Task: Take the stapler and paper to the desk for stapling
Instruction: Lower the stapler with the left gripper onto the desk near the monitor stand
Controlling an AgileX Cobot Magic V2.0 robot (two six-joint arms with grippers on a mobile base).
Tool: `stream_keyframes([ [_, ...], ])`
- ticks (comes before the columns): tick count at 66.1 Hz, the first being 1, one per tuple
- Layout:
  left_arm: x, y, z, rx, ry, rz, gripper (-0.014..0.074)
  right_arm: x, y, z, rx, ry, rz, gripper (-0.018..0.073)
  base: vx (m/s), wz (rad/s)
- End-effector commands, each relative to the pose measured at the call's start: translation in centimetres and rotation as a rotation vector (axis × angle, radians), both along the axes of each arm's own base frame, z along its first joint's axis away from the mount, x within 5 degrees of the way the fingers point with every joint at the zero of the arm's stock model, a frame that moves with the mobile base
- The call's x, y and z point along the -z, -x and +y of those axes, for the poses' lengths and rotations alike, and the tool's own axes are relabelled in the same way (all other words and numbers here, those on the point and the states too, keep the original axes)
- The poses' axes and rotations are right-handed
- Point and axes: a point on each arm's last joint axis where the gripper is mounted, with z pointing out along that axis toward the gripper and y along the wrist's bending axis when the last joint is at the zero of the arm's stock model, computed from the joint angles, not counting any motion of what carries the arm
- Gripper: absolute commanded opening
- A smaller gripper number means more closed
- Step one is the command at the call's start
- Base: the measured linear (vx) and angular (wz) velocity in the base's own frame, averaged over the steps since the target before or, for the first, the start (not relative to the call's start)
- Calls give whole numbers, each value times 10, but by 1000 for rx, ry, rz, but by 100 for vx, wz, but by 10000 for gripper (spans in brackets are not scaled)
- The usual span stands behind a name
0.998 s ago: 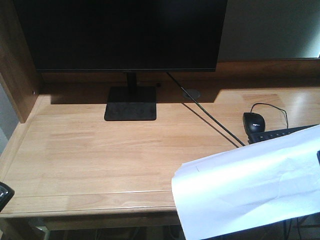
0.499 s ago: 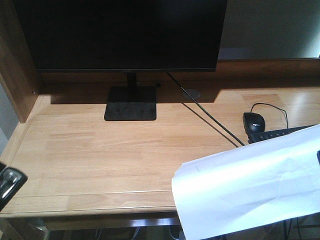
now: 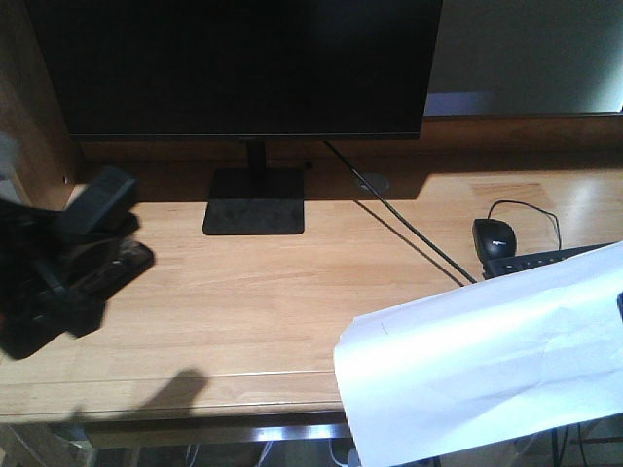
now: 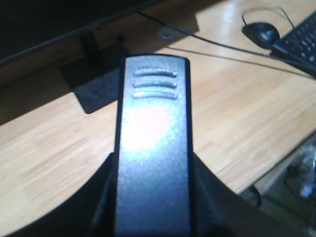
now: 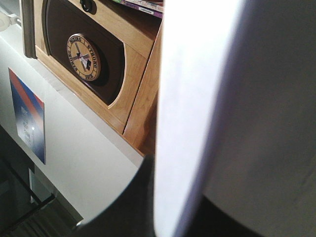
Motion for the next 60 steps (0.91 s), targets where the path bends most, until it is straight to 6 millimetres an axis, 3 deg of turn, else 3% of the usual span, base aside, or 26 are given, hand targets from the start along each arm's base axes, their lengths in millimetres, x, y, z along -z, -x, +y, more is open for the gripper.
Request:
stream_keyframes([
  [1, -16, -27, -16, 43, 34, -87, -7, -4, 2, -1, -10, -28, -47, -5, 0, 0],
  [17, 13, -87, -52, 159, -24, 19, -7, -4, 2, -1, -10, -28, -47, -5, 0, 0],
  [35, 39, -128, -79, 392, -165, 95, -7, -4, 2, -1, -10, -28, -47, -5, 0, 0],
  [46, 51, -152, -70, 434, -130, 88, -7, -4, 2, -1, -10, -28, -47, -5, 0, 0],
  [60, 63, -171, -34, 541, 7, 91, -7, -4, 2, -1, -10, -28, -47, -5, 0, 0],
])
